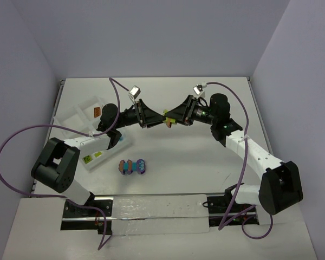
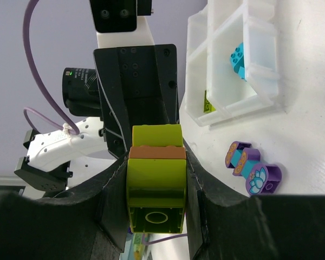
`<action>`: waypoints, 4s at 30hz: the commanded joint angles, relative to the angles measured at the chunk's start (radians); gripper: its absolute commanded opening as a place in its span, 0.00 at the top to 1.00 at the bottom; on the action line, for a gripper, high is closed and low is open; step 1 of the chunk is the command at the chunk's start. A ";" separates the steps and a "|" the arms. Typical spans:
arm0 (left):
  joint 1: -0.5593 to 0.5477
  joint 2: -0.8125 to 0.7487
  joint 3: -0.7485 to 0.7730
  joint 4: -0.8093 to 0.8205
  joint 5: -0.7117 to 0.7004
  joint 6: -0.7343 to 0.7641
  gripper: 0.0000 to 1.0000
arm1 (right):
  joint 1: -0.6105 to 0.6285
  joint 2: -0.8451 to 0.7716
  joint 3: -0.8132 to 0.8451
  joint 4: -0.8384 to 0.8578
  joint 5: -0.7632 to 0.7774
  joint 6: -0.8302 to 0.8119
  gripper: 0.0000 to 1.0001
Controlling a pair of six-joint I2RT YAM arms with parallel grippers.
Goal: Sort the legos into containers by color
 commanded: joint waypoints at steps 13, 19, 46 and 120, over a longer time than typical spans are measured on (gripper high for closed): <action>0.003 0.001 0.042 0.055 0.047 -0.022 0.30 | -0.007 0.000 -0.030 0.051 0.033 -0.004 1.00; 0.001 -0.006 0.041 0.030 0.041 -0.006 0.48 | -0.012 -0.001 -0.030 0.050 0.033 -0.003 1.00; -0.002 -0.015 0.029 0.015 0.046 -0.001 0.97 | -0.023 -0.006 -0.030 0.047 0.035 -0.006 1.00; 0.046 -0.064 0.000 -0.072 -0.027 0.036 1.00 | -0.085 -0.009 -0.163 0.214 -0.160 0.060 1.00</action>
